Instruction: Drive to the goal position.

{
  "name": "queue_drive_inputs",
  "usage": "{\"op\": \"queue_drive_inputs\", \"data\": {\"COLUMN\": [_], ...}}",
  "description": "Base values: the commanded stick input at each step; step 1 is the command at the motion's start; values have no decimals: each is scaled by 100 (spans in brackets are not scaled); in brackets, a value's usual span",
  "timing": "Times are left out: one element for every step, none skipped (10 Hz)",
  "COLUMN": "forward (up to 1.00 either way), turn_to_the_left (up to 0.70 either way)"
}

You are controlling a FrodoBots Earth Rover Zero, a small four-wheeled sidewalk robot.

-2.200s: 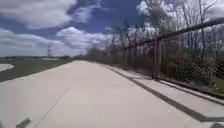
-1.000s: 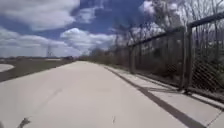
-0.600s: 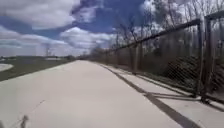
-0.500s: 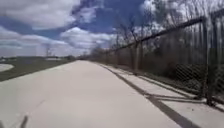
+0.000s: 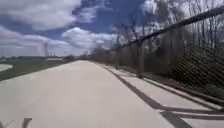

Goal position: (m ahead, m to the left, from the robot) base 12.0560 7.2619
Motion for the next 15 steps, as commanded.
{"op": "queue_drive_inputs", "data": {"forward": [100, 100, 100, 100, 100, 100, 100, 100, 100, 100, 100, 100, 100, 100, 100], "turn_to_the_left": [0, 0, 11, 27, 20, 0, 0, 0, 0, 0, 0, 0, 0, 0, 0]}}
